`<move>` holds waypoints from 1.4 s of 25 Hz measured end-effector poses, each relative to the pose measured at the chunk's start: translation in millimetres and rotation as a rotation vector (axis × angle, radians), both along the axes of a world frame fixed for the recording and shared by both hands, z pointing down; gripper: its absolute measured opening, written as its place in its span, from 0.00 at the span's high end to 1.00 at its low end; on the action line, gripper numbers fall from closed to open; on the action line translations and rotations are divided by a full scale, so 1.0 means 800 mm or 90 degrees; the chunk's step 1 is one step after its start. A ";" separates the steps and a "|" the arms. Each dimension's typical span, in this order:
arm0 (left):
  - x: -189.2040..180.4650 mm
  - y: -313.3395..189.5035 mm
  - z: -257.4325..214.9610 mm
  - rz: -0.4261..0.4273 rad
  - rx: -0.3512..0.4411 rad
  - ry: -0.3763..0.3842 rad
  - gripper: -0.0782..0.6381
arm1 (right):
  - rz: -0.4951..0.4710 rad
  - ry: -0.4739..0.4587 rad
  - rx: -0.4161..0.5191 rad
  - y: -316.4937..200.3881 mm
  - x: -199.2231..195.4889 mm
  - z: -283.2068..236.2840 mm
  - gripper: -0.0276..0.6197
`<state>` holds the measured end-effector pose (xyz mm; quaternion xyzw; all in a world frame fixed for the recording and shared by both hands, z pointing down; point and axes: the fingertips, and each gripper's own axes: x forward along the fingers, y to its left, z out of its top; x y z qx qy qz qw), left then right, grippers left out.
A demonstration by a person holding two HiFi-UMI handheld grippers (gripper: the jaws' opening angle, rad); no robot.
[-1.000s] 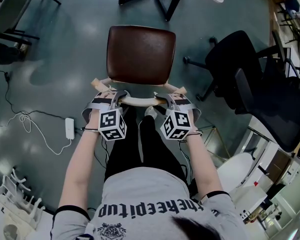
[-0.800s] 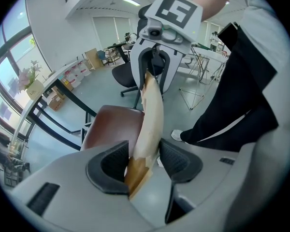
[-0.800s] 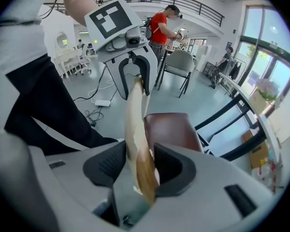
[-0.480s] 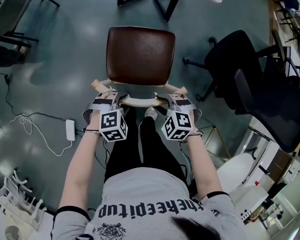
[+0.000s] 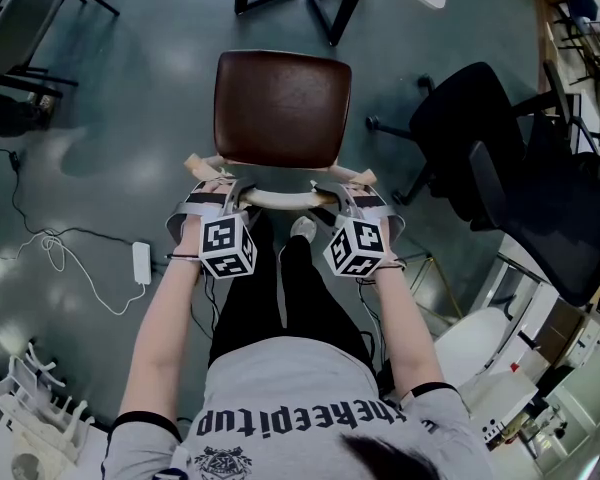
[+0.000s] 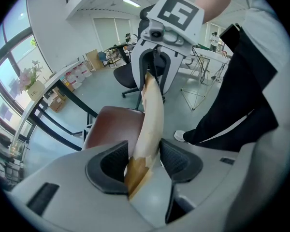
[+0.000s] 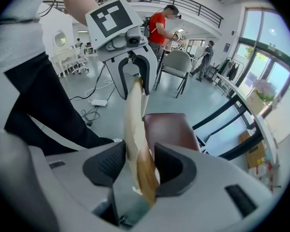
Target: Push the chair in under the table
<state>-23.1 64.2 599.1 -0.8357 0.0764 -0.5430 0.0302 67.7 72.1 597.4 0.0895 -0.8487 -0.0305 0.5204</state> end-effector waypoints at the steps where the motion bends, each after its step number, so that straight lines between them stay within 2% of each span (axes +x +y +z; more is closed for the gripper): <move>1: 0.000 -0.004 0.000 0.001 0.001 0.001 0.60 | 0.002 0.000 0.002 -0.004 0.000 0.000 0.66; 15: 0.001 -0.059 -0.001 0.014 0.007 0.003 0.60 | 0.029 0.012 0.020 -0.060 0.000 0.001 0.65; 29: -0.005 -0.082 0.001 0.032 0.010 0.008 0.60 | 0.040 0.017 0.016 -0.082 -0.006 0.005 0.64; 35: -0.005 -0.108 0.001 0.035 0.021 0.010 0.60 | 0.062 0.023 0.032 -0.107 -0.005 0.005 0.64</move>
